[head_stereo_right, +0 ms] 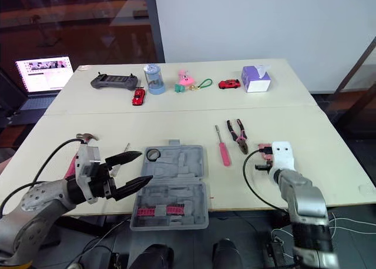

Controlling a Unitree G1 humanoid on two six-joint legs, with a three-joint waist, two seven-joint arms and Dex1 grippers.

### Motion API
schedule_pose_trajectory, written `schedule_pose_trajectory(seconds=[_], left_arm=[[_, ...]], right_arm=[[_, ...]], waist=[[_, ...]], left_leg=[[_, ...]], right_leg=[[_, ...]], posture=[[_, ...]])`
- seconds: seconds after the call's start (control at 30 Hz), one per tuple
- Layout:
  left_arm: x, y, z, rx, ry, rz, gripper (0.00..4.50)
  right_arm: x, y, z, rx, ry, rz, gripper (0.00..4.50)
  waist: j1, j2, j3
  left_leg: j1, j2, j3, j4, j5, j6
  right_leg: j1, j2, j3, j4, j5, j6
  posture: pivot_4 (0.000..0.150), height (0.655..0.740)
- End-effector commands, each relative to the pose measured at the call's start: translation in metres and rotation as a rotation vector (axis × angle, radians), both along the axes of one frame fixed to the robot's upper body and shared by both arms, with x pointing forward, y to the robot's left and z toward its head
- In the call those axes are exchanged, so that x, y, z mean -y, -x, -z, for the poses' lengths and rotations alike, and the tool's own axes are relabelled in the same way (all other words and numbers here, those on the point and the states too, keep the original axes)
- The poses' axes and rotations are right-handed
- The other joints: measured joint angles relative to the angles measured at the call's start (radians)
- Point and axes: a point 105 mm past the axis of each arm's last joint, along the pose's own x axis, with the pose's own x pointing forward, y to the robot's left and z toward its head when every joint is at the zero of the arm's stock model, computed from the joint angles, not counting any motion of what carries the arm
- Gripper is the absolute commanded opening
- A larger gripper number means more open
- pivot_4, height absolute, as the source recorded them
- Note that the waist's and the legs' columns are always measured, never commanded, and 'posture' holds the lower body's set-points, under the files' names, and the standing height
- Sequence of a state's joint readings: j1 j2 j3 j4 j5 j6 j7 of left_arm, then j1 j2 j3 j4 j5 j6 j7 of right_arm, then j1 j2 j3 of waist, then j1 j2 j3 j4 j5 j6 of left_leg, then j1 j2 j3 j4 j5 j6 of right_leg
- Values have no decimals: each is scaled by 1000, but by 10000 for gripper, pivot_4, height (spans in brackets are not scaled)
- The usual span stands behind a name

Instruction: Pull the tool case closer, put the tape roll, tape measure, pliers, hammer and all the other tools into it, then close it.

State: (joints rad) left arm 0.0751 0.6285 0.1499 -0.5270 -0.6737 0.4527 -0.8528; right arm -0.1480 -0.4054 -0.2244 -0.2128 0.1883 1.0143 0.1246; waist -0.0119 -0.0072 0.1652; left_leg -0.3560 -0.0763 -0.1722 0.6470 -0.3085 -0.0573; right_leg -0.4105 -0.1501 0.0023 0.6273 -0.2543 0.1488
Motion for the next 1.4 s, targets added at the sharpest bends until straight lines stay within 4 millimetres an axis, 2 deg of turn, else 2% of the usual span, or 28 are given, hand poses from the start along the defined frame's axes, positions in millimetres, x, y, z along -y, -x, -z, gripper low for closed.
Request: schedule_pose_trajectory(seconds=[0.03, 0.23, 0.37, 0.47, 0.73, 1.37, 1.4], left_arm=[[1, -1, -5, 26, -10, 28, 45000], [3, -4, -6, 27, -15, 66, 45000], [3, -6, -6, 22, -21, 89, 45000], [3, -7, -5, 19, -26, 98, 45000], [5, -6, -4, 16, -41, 128, 45000], [7, -7, -5, 19, -51, 133, 45000], [7, -7, -5, 19, -51, 134, 45000]], right_arm=[[-13, 18, -7, 1, -19, -18, 371], [-33, 50, 0, -57, -42, -56, 371], [-39, 78, 9, -124, -51, -63, 371], [-42, 88, 11, -145, -56, -62, 371], [-45, 94, 14, -165, -63, -62, 371], [-51, 94, 16, -173, -80, -89, 371], [-49, 93, 15, -170, -77, -84, 2996]], waist=[[-1, 0, 0], [2, 1, 0], [5, 1, 0], [4, 1, 0], [2, 1, 0], [2, 0, 0], [2, 0, 0]], left_leg=[[0, 0, 0, 0, 0, 0], [0, 0, 0, 0, 0, 1], [0, 0, -1, -1, 0, 1], [0, 0, 0, -1, 0, 1], [0, 0, -1, -1, 0, 1], [0, 0, -1, -1, 0, 1], [0, 0, -1, -1, 0, 1]], right_leg=[[0, 0, 0, 0, 0, 0], [0, 0, 0, 0, 0, 0], [0, 0, 0, 0, 0, 0], [0, 0, -1, 0, 0, 0], [0, 0, -1, 0, 0, 0], [0, 0, -1, 0, 0, 0], [0, 0, -1, 0, 0, 0]], posture=[[1500, 7400], [1500, 7400], [1500, 7400], [1500, 7400], [1500, 7400], [1500, 7400], [1500, 7400]])
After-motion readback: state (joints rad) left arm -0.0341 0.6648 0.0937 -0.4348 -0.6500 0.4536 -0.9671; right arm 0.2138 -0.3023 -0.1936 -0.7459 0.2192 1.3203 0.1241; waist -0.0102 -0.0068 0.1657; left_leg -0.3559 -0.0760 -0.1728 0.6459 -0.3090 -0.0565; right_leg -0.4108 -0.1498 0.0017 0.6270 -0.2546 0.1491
